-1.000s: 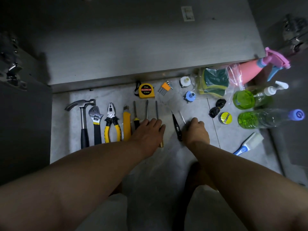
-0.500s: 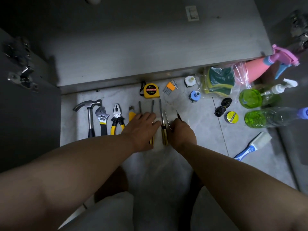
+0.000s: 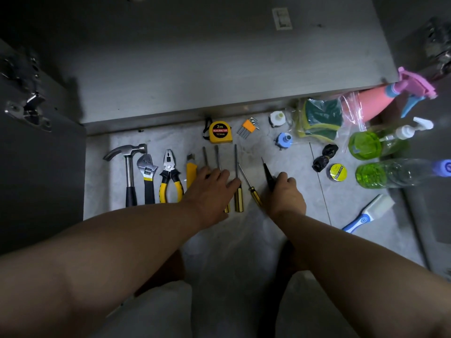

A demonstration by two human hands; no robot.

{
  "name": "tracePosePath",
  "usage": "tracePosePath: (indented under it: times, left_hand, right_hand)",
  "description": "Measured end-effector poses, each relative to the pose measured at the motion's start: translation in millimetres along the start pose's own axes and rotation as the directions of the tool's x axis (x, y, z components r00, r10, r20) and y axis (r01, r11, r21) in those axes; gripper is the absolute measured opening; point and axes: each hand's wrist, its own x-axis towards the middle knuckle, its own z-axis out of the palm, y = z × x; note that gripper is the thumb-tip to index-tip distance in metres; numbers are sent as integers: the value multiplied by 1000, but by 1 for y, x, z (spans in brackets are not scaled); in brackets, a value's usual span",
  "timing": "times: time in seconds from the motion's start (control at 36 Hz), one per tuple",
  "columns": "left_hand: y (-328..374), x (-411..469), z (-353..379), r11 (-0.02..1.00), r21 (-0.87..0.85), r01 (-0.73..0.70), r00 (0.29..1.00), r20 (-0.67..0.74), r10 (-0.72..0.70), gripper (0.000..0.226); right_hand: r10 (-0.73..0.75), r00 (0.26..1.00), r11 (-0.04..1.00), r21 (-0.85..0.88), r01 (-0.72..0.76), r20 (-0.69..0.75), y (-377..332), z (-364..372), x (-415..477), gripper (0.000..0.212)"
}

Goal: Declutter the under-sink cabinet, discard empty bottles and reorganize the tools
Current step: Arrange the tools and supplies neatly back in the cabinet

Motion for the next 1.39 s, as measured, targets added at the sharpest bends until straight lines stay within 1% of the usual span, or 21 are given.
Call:
tracePosePath:
  times: [0.08, 0.17, 0.25, 0.31, 0.36, 0.42, 0.47, 0.56, 0.64, 0.72, 0.78, 0.97, 1.14, 1.19, 1.25, 1.33, 1.39]
  left_hand:
    - [3, 1, -2, 1000, 23, -8, 1000, 1, 8, 96]
    - [11, 4, -2, 1000, 23, 21, 1000, -8, -21, 88]
    - [21, 9, -2, 997, 34, 64, 998, -2, -64, 82]
    - [26, 12, -1, 996, 47, 80, 997, 5, -81, 80]
    - [29, 14, 0, 996, 32, 89, 996, -7, -89, 75]
    - [31, 15, 0, 996, 6, 93, 995, -25, -93, 68]
    - [31, 17, -1, 996, 1, 94, 995, -30, -94, 65]
    - [30, 18, -1, 994, -11, 106, 994, -16, -106, 70]
    - [28, 18, -2, 994, -24, 107, 994, 6, -107, 86]
    - [23, 17, -4, 997, -2, 73, 996, 52, -73, 108]
    - [19, 17, -4, 999, 14, 50, 996, 71, -51, 115]
    - [11, 14, -4, 999, 43, 21, 997, 75, -24, 112]
    - [14, 14, -4, 999, 2, 34, 998, 49, -35, 106]
    - [14, 15, -5, 999, -2, 36, 999, 30, -36, 106]
    - [12, 15, -4, 999, -11, 32, 999, 7, -32, 106]
    - [8, 15, -3, 999, -34, 26, 999, -18, -26, 104]
    - [3, 15, -3, 997, -70, 28, 998, -62, -32, 96]
  right_hand:
    - [33, 999, 999, -19, -34, -20, 0, -3, 3, 34]
    - [63, 997, 998, -28, -64, -34, 1, -6, 6, 32]
    - [65, 996, 998, 8, -64, -69, 1, -9, 6, 30]
    - [-13, 994, 998, 53, 19, -107, 1, -10, 4, 31]
    - [-162, 981, 981, 87, 172, -106, -4, -11, 1, 32]
    - [-292, 955, 952, 83, 295, -49, -10, -10, -4, 28]
    - [-346, 938, 937, 63, 344, 34, -17, -7, -9, 27]
    - [-282, 951, 959, 39, 279, 126, -23, -4, -14, 26]
    - [-244, 959, 970, 50, 240, 141, -23, -2, -16, 23]
    - [-247, 958, 969, 51, 242, 142, -23, -3, -17, 23]
    - [-247, 956, 969, 40, 244, 159, -22, -6, -17, 25]
    - [-255, 947, 965, -13, 262, 198, -21, -12, -12, 25]
    - [-263, 932, 955, -72, 289, 248, -21, -22, -3, 27]
    - [-270, 937, 952, -82, 294, 220, -25, -28, 1, 32]
    - [-313, 938, 940, -94, 329, 151, -31, -35, 8, 38]
    - [-420, 906, 902, -93, 422, 47, -46, -46, 22, 47]
    - [-480, 876, 870, -105, 481, 34, -58, -52, 35, 53]
